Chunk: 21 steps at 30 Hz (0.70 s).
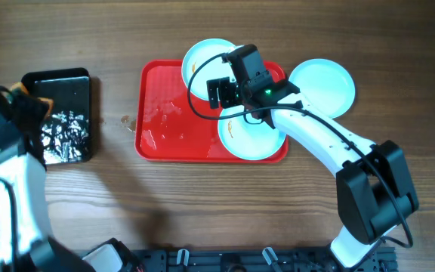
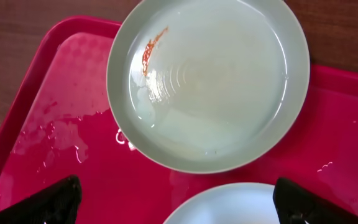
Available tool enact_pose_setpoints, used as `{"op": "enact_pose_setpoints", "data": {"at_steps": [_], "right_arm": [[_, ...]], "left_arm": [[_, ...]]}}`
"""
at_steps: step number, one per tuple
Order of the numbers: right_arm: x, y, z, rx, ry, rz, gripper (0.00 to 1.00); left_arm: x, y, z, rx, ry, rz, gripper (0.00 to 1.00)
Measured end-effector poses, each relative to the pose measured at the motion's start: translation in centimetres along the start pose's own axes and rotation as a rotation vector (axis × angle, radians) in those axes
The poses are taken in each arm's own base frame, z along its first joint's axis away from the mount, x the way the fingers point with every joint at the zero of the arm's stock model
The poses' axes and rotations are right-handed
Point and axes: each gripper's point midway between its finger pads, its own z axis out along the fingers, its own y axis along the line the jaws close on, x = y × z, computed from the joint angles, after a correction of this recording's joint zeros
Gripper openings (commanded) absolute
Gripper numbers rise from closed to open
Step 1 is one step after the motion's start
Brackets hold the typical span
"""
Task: Clean dirty plates on tray and stack at the side
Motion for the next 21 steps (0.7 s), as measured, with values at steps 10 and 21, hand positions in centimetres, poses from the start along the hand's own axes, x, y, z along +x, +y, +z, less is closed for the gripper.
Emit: {"op": "enact_pose_setpoints", "data": {"at_steps": [10, 21], "right_arm": [[-1.4, 1.8, 4.9, -0.088, -0.096, -0.022, 0.97], [2.1, 5.9, 9.3, -0.102, -0.032, -0.226, 0.82]], "left_arm": [[3.9, 1.7, 0.3, -0.064, 0.162, -0.066, 0.04], [4.6, 0.7, 0.2, -0.013, 0.199, -0.072, 0.04]]}}
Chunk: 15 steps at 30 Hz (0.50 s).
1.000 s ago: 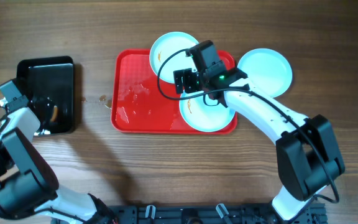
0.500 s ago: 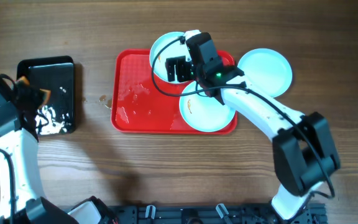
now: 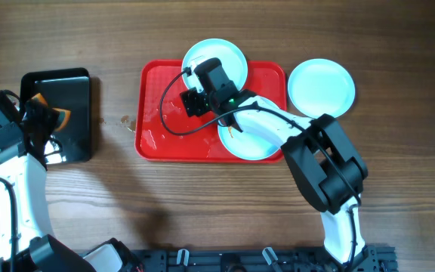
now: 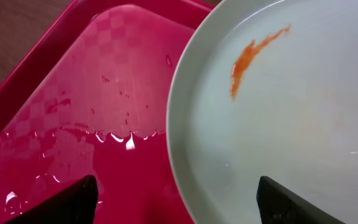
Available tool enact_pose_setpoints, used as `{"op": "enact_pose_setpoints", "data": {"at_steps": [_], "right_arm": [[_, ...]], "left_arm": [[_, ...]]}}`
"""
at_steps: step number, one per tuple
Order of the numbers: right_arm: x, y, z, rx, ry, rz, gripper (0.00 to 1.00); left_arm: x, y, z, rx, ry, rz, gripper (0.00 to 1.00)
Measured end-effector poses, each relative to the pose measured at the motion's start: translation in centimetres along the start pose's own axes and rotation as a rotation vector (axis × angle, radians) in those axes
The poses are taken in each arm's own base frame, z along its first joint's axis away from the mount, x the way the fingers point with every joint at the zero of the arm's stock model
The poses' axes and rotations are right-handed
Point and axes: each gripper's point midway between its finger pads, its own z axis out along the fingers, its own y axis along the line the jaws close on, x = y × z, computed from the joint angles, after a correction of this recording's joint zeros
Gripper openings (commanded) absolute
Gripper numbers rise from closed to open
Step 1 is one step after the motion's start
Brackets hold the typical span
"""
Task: Clean dirty plates on tray and stack at the side
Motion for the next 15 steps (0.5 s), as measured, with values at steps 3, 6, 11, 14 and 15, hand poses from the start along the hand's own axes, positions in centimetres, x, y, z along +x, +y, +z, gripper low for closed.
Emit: {"op": "enact_pose_setpoints", "data": {"at_steps": [3, 6, 11, 14, 15], "right_arm": [[0.3, 0.5, 0.1, -0.005, 0.011, -0.021, 0.83], [0.7, 0.8, 0.4, -0.01, 0.023, -0.029, 0.82], [2.4, 1.5, 0.9, -0.036, 0.087, -0.034, 0.75], [2.9, 3.0, 0.7, -0.068, 0.114, -0.046, 0.77], [3.1, 3.7, 0.7, -0.08, 0.12, -0.055, 0.77]], "left_arm": [[0.3, 0.1, 0.0, -0.004, 0.012, -0.002, 0.04], [0.7, -0.1, 0.0, 0.001, 0.026, 0.001, 0.04], [1.5, -1.1, 0.1, 0.019, 0.046, 0.024, 0.04], [1.9, -1.5, 0.2, 0.028, 0.055, 0.035, 0.04], [2.0, -1.6, 0.2, 0.03, 0.057, 0.037, 0.04]]}}
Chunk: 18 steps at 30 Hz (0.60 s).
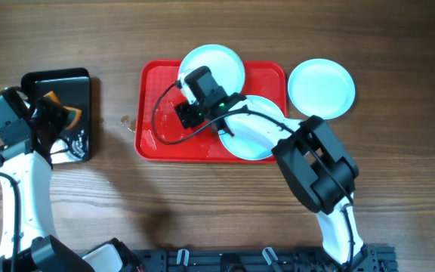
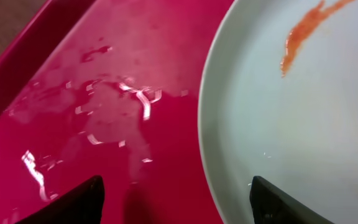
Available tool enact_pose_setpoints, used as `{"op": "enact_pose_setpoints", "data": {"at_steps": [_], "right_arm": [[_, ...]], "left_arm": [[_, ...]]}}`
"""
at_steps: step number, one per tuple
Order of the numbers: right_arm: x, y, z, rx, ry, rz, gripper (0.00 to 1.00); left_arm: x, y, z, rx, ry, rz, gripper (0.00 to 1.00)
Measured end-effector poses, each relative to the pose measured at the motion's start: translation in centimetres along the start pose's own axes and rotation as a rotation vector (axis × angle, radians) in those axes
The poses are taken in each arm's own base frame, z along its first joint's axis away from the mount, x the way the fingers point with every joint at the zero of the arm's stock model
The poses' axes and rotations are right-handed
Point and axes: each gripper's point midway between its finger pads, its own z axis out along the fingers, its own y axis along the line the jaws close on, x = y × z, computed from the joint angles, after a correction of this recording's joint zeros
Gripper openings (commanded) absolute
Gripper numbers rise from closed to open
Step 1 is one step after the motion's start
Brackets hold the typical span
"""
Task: Clean dirty plates on tray and stack at the side
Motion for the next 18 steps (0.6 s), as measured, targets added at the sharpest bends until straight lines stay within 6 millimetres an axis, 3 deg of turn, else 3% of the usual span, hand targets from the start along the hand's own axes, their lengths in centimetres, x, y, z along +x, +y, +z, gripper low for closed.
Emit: {"op": "enact_pose_setpoints", "data": {"at_steps": [2, 3, 5, 8, 12, 13, 15, 18], "right_arm": [[0.6, 3.1, 0.1, -0.042, 0.023, -0.043, 0.76], [1.1, 4.5, 0.0, -0.058, 0.047, -0.061, 0.7], [1.7, 6.3, -0.2, -0.077, 0.073, -0.074, 0.65], [2.4, 8.7, -0.4, -0.114, 0.1, -0.055, 0.66], [2.8, 9.2, -1.0, -0.145, 0.128, -0.007, 0.84], [2.7, 9.2, -1.4, -0.147, 0.134, 0.01, 0.99], [2.0, 9.1, -2.7, -0.145, 0.127, 0.041, 1.0], [-0.2, 8.3, -6.3, -0.118, 0.084, 0.092, 1.0]], "left_arm": [[0.4, 0.0, 0.0, -0.002, 0.014, 0.001, 0.04], [0.5, 0.1, 0.0, -0.006, 0.019, 0.0, 0.04], [0.6, 0.2, 0.0, -0.01, 0.025, -0.002, 0.04], [0.6, 0.2, 0.0, -0.01, 0.025, -0.001, 0.04], [0.7, 0.2, 0.0, -0.011, 0.026, -0.002, 0.04], [0.7, 0.2, 0.0, -0.011, 0.026, -0.001, 0.04], [0.8, 0.3, 0.0, -0.014, 0.031, -0.002, 0.04], [0.9, 0.4, 0.0, -0.018, 0.037, -0.004, 0.04]]}}
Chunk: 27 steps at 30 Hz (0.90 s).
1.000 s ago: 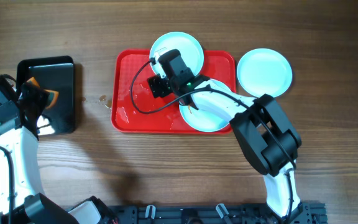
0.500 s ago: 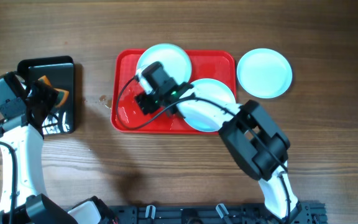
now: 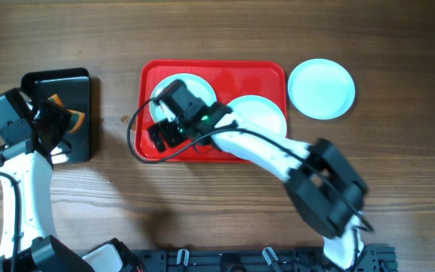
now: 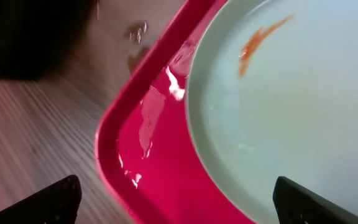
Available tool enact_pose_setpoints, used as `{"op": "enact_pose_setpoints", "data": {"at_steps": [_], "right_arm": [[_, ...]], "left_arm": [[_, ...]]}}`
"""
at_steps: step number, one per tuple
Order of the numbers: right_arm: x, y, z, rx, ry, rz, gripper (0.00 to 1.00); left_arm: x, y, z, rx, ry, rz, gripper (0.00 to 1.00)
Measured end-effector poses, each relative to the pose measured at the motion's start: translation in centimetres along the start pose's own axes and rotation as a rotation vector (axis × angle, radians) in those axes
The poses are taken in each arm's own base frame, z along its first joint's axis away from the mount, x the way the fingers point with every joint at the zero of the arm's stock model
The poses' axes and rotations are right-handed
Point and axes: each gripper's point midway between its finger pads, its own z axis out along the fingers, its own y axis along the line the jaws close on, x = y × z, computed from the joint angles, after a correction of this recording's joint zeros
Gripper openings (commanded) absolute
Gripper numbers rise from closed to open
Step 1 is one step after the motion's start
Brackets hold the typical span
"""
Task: Clean dirty plates on tray and stack at the side
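The red tray (image 3: 270, 72) holds two pale plates. The one with an orange smear (image 4: 291, 93) lies in the tray's left part (image 3: 159, 104), partly under my right arm. My right gripper (image 4: 179, 199) is open low over it (image 3: 163, 134), with the plate's left rim and the wet tray floor (image 4: 160, 155) between its fingers. A second plate (image 3: 257, 119) sits at the tray's right. A clean plate (image 3: 321, 88) rests on the table right of the tray. My left gripper (image 3: 55, 121) is shut on an orange sponge (image 3: 74, 119) over the black tray.
A black tray (image 3: 47, 79) with something shiny inside stands at the far left. Small wet spots (image 3: 123, 119) mark the wood between it and the red tray. The tray's left rim (image 4: 114, 124) lies close under my right wrist.
The smeared plate has gone from the tray's top middle to its left part. My right gripper has moved left with it and now looks over the tray's left rim. The left arm barely moved.
My right gripper hung open over the tray's middle, above the smeared plate at the top. It then stood lower at that plate's left rim, closer each time. Meanwhile my left gripper carried the orange sponge down over the black tray. Now the plate lies at the tray's left.
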Motion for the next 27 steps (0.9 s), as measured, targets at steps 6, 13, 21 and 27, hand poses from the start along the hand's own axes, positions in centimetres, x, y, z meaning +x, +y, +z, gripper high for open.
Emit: {"op": "enact_pose_setpoints", "data": {"at_steps": [6, 13, 21, 27], "right_arm": [[-3.8, -5.7, -6.6, 0.089, -0.108, 0.153, 0.9], [-4.2, -11.7, -8.1, 0.133, -0.122, 0.368, 1.0], [-3.3, -14.0, -8.7, 0.168, -0.097, 0.434, 1.0], [-2.4, -15.5, -7.5, 0.24, -0.075, 0.436, 1.0]], "left_arm": [[0.9, -1.1, 0.0, 0.062, 0.049, 0.032, 0.04], [8.2, -7.4, -0.6, 0.273, 0.251, 0.324, 0.04], [18.0, -11.6, -0.7, 0.343, 0.44, 0.585, 0.04], [20.9, -10.1, 3.1, 0.247, 0.506, 0.63, 0.04]]}}
